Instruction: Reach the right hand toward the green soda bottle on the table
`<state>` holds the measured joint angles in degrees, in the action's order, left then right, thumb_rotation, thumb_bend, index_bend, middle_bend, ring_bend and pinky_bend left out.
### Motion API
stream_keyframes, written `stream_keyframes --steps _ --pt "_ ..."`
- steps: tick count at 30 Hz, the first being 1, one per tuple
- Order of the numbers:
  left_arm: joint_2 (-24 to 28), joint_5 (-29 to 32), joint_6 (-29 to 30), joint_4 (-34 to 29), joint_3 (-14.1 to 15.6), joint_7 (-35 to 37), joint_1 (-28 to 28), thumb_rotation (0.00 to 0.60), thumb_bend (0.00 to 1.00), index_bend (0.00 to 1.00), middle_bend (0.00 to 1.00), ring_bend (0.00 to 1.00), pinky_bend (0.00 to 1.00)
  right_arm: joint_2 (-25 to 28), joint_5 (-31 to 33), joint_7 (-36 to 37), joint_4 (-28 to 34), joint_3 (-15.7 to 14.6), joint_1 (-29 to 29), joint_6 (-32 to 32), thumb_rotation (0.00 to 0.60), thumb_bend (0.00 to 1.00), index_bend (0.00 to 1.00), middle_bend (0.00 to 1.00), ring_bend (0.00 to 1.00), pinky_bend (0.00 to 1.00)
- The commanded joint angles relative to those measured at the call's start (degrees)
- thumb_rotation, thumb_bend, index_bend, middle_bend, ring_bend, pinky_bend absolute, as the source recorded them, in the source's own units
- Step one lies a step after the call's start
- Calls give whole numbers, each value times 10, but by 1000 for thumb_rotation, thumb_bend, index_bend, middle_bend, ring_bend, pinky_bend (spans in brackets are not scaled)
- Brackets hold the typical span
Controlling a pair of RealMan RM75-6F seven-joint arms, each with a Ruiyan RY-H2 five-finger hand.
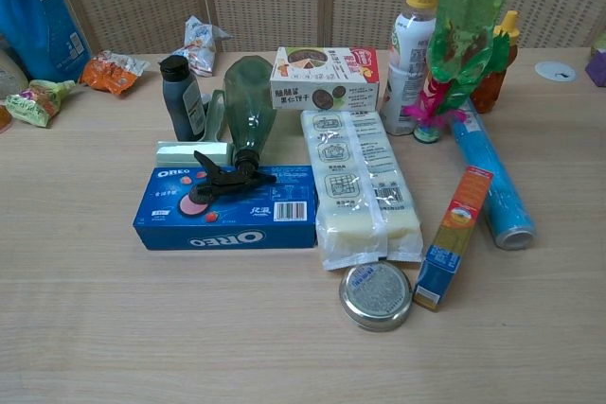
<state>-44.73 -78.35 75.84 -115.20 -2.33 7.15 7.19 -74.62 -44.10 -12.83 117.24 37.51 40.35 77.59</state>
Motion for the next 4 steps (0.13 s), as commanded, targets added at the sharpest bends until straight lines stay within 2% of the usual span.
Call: stream_keyframes --steps 1,4 --pt "1 -3 1 -1 1 2 -1 600 0 214 0 0 0 20 14 -21 29 21 10 16 600 0 584 911 653 1000" --pt "2 -6 3 -1 2 3 -2 600 0 214 0 0 0 31 22 -34 51 29 15 29 600 0 583 911 653 1000"
